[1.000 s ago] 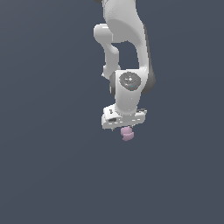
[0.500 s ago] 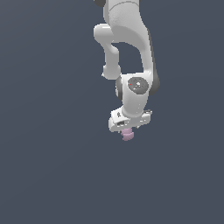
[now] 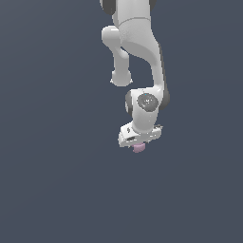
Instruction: Pick up the object and move it to a goal position.
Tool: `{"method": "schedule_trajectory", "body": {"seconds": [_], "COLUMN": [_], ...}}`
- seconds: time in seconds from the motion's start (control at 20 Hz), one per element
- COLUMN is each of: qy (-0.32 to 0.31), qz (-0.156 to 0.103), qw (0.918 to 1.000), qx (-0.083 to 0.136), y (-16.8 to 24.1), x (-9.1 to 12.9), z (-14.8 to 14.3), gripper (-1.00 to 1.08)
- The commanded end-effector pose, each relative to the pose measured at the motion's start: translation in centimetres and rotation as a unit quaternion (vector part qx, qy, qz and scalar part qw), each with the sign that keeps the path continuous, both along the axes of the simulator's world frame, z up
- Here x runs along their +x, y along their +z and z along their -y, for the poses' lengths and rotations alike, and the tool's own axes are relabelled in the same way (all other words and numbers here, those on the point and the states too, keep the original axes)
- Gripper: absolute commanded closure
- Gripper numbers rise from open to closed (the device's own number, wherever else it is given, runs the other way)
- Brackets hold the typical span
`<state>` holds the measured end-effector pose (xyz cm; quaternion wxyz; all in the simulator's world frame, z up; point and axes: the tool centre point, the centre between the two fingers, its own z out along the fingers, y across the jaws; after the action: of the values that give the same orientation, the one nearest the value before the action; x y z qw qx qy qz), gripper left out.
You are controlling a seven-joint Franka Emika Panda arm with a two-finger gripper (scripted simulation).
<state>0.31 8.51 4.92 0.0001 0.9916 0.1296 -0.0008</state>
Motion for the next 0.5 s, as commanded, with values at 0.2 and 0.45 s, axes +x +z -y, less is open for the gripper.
{"method": "schedule_trajectory", "body": {"seconds": [0.2, 0.45], "qy": [0.000, 0.000], "qz": [0.001, 0.001], "qw": [1.0000, 1.0000], "qx": [0.000, 0.000], "y": [-0.99, -0.99], "x": [0.14, 0.14], "z": [-0.04, -0.04], "gripper": [1.08, 1.08]}}
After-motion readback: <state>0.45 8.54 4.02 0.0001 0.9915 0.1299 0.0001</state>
